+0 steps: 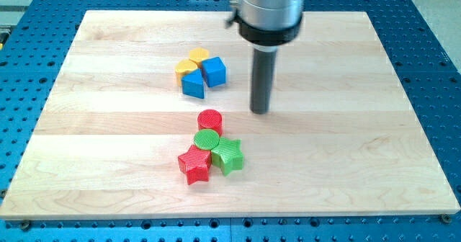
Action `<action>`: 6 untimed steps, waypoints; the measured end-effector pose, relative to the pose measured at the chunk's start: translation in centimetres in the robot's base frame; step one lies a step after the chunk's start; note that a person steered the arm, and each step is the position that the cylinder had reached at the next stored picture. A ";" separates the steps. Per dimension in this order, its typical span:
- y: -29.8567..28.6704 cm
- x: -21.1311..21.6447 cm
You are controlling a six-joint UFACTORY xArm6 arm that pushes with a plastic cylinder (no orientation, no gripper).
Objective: Place your arm at the right side of the green star
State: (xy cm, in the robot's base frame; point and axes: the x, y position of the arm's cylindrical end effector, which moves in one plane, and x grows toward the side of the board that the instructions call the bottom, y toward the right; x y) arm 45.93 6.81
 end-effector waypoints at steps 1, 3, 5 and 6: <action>5.6 3.7; 7.8 11.4; 10.6 11.6; 11.7 11.6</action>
State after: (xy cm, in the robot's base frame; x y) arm 57.54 18.48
